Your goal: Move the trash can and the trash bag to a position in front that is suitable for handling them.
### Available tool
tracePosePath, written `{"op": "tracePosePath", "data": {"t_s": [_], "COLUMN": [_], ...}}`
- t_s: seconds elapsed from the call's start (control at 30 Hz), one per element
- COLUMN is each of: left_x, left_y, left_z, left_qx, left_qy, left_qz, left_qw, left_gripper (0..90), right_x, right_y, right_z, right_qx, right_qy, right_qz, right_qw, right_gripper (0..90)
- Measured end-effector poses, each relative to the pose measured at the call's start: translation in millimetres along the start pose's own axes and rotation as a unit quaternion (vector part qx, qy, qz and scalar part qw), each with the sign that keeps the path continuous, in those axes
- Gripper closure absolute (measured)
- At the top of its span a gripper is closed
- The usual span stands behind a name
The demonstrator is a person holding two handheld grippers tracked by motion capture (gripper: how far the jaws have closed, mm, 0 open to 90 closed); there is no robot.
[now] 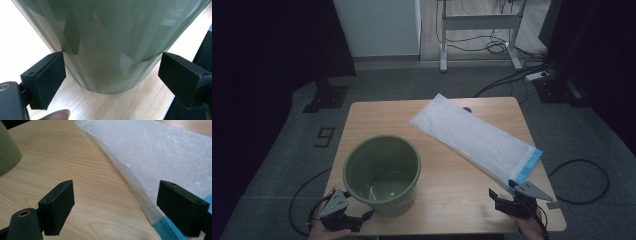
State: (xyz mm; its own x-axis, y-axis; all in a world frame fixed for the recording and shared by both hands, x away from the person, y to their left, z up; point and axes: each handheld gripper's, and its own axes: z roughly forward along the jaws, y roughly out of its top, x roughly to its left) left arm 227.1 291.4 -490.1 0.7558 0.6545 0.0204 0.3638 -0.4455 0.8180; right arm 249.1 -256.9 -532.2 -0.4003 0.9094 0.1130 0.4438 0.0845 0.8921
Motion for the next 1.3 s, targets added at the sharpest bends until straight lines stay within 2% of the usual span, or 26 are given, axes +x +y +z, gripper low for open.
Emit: {"op": "tracePosePath", "data": {"t_s": [0.03, 0.13, 0.27, 0.3, 0.6, 0.93, 1.1, 1.3], "left_x": [-0.6, -2.9, -4.7, -6.2, -8.2, -12.0, -16.5, -13.4], "left_y": [4.5, 10.4, 17.3, 22.6, 46.8, 59.8, 63.5, 58.0], "left_z": [6.9, 17.9, 29.0, 36.5, 67.7, 85.0, 95.1, 87.1], "left_qx": [-0.002, -0.003, -0.006, -0.006, 0.001, 0.002, -0.002, -0.004], "left_qy": [-0.004, -0.003, -0.009, -0.014, -0.038, -0.044, -0.042, -0.030], "left_qz": [-0.001, 0.006, 0.007, 0.011, 0.021, 0.021, 0.014, 0.007], "left_qw": [1.0000, 1.0000, 0.9999, 0.9998, 0.9990, 0.9988, 0.9990, 0.9995], "left_gripper": [7.2, 7.7, 7.9, 8.3, 8.8, 8.8, 8.9, 10.3], "right_x": [-1.6, -2.8, -1.1, -0.6, -4.1, -2.0, -0.6, -2.1], "right_y": [-1.6, -2.9, -2.9, -3.0, -5.0, -5.7, -6.3, -6.6], "right_z": [-3.1, -4.8, -4.6, -5.5, -11.3, -10.5, -9.3, -11.2], "right_qx": [-0.001, -0.001, 0.001, 0.001, -0.003, -0.001, 0.002, 0.002], "right_qy": [0.002, 0.002, 0.001, 0.000, -0.009, -0.008, -0.009, -0.012], "right_qz": [0.009, 0.014, 0.010, 0.009, 0.018, 0.015, 0.012, 0.012], "right_qw": [1.0000, 0.9999, 0.9999, 1.0000, 0.9998, 0.9999, 0.9999, 0.9998], "right_gripper": [15.5, 16.0, 16.0, 16.0, 16.6, 16.6, 16.6, 16.7]}}
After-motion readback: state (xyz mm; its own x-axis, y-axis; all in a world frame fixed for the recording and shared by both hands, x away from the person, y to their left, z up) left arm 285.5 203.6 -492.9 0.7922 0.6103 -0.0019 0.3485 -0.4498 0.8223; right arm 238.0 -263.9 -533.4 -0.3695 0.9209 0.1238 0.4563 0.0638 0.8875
